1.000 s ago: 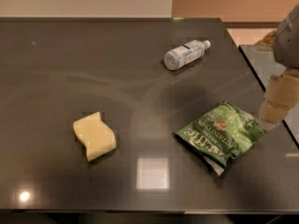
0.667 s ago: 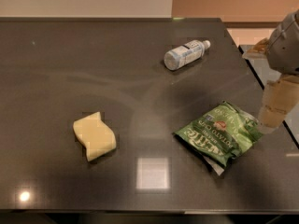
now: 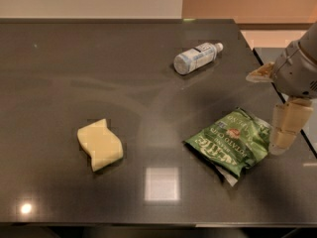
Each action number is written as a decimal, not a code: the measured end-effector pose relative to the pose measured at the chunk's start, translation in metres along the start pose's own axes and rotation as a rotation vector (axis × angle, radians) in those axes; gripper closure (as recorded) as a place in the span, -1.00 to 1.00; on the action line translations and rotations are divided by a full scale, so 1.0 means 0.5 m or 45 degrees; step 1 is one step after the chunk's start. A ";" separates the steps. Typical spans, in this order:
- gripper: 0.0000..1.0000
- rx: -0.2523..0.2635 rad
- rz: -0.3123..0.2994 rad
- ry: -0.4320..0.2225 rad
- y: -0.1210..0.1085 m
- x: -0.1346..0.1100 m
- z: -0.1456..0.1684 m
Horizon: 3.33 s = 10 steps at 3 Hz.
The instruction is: Pick green jalapeno chip bag
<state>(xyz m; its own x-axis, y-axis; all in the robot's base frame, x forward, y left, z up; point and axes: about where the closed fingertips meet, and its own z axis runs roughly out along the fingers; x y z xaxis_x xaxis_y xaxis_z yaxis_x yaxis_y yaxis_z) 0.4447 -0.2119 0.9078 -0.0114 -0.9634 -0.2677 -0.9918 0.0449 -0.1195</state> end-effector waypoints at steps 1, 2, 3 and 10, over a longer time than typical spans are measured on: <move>-1.00 -0.045 -0.050 0.009 0.016 0.002 0.042; -1.00 -0.082 -0.100 0.028 0.035 0.002 0.080; -1.00 -0.108 -0.152 0.047 0.052 0.005 0.112; 1.00 0.020 -0.170 0.015 -0.011 -0.070 -0.064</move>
Offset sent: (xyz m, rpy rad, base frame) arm -0.0232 0.0145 -0.0640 -0.0571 0.0738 0.1437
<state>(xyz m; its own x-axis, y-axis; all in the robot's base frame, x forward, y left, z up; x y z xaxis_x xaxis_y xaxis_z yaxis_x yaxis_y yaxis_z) 0.4467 -0.1868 0.9484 0.1191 -0.9641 -0.2373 -0.9825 -0.0800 -0.1684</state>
